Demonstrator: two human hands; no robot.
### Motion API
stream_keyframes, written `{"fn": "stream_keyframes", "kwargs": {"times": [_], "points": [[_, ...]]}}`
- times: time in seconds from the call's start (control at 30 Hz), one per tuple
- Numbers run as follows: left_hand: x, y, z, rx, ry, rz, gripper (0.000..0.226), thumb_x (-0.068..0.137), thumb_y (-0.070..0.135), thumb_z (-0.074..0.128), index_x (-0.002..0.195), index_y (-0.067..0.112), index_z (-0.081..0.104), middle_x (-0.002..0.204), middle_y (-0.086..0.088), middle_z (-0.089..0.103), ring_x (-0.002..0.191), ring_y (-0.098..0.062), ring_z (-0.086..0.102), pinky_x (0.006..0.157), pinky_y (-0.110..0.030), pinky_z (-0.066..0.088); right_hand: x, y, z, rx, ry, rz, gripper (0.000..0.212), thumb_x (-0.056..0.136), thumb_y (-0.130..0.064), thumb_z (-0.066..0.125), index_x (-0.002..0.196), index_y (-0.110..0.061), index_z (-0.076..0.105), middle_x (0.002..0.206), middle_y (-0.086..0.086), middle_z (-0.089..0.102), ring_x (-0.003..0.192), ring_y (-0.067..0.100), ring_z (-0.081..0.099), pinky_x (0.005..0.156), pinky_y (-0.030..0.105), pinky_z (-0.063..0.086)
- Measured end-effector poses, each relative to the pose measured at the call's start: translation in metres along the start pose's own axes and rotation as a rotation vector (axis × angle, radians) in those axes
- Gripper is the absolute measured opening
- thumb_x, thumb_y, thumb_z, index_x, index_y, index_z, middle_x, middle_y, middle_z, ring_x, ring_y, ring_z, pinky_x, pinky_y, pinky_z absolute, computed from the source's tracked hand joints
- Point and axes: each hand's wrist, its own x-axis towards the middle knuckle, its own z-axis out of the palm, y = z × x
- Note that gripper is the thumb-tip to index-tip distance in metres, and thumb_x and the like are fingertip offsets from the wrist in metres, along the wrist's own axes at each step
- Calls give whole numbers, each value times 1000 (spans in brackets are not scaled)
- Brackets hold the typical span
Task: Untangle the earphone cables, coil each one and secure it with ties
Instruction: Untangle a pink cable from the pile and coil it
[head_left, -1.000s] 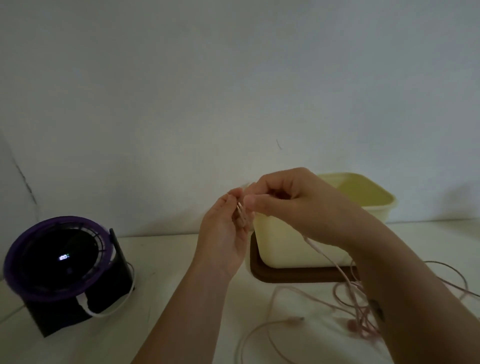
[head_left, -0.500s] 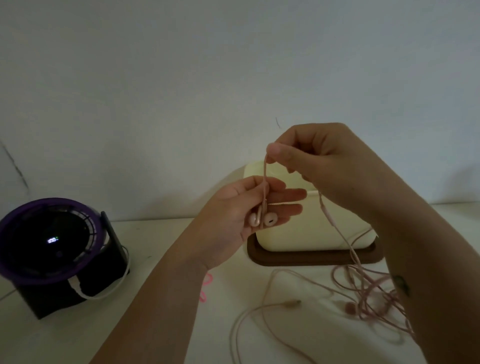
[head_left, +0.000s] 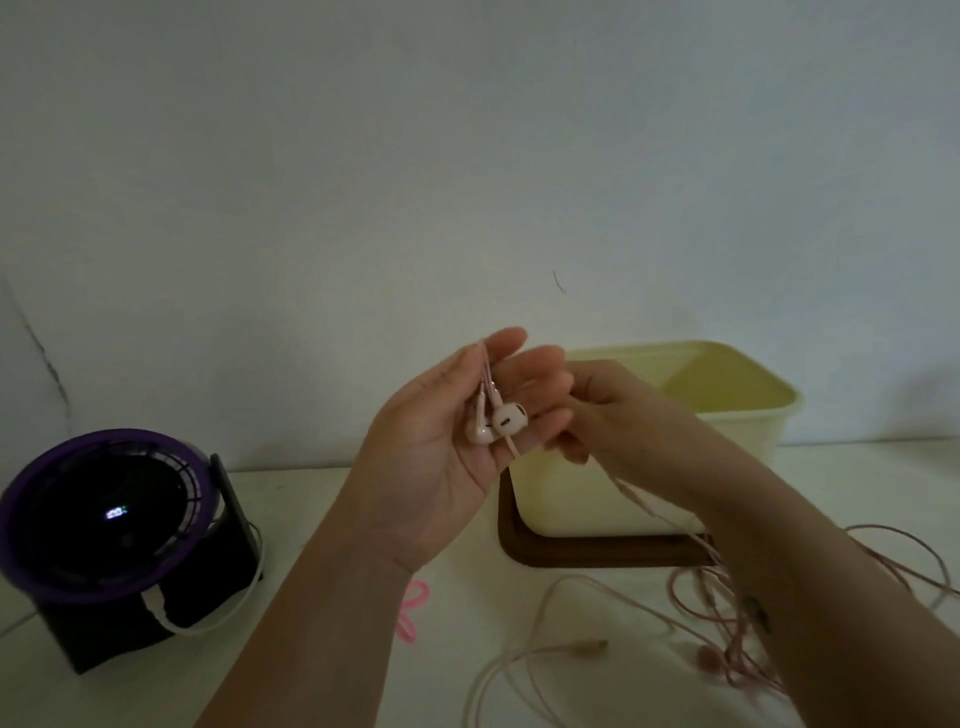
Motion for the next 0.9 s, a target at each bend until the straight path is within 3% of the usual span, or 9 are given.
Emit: {"fn": "stream_keyframes", "kwargs": {"times": [0.07,0.13,0.27,0.4,0.47,0.57,0.63,0.77,0.9], "points": [[3,3,-3,-77,59,71,29,93,17,37,96,7,64,90,-9,73,79,-18,72,70,-31,59,2,0,9,-186,-96,16,36,98,-21,43,66,-18,58,51,-11,52,48,5,42,56,22,36],[6,5,-9,-81,109,132,28,98,17,33,101,9,60,96,-7,73,88,-17,71,76,-30,58,1,-2,16,-300,-199,39,30,99,-24,41,80,-20,64,55,-12,55,49,1,47,58,17,36],[8,4,-26,205,145,133,29,100,16,30,107,10,58,101,-6,73,99,-17,69,81,-28,56,-6,-13,15,-377,-284,22,24,99,-27,43,86,-27,63,60,-9,57,51,-3,51,57,13,37],[5,-1,-30,453,59,-2,32,95,25,35,104,8,61,88,-6,73,70,-13,64,59,-22,50,-12,-26,7,-413,-232,-22,25,96,-28,48,81,-19,65,55,-11,55,50,-1,49,55,12,39],[4,-4,-33,578,40,-22,36,92,34,42,104,9,64,80,-12,63,61,-11,50,65,-23,48,-12,-26,2,-463,-152,-6,24,92,-33,53,73,-21,63,56,-9,53,51,1,47,55,16,39],[3,-4,-31,756,7,-53,38,94,40,42,100,13,68,69,-10,52,60,-8,46,78,-24,49,-12,-25,-5,-485,-41,20,18,85,-38,62,73,-25,64,57,-11,53,52,-1,47,52,15,37],[1,-4,-28,831,-23,-74,39,102,31,33,92,12,65,56,10,58,60,-1,55,78,-19,46,-13,-27,-8,-453,2,17,13,82,-37,65,74,-27,65,59,-9,59,51,1,49,53,19,41],[-3,-4,-26,866,-112,-147,39,98,30,29,94,15,65,76,6,73,87,-7,68,75,-14,48,-14,-32,-13,-362,47,-34,10,85,-28,64,76,-27,67,65,-15,67,50,0,54,47,14,41],[-4,-5,-21,808,-128,-191,33,95,33,40,97,11,64,77,0,71,75,-10,65,68,-17,45,-13,-30,-15,-292,69,-50,9,87,-22,64,78,-23,67,54,-22,60,48,-7,52,47,5,37]]}}
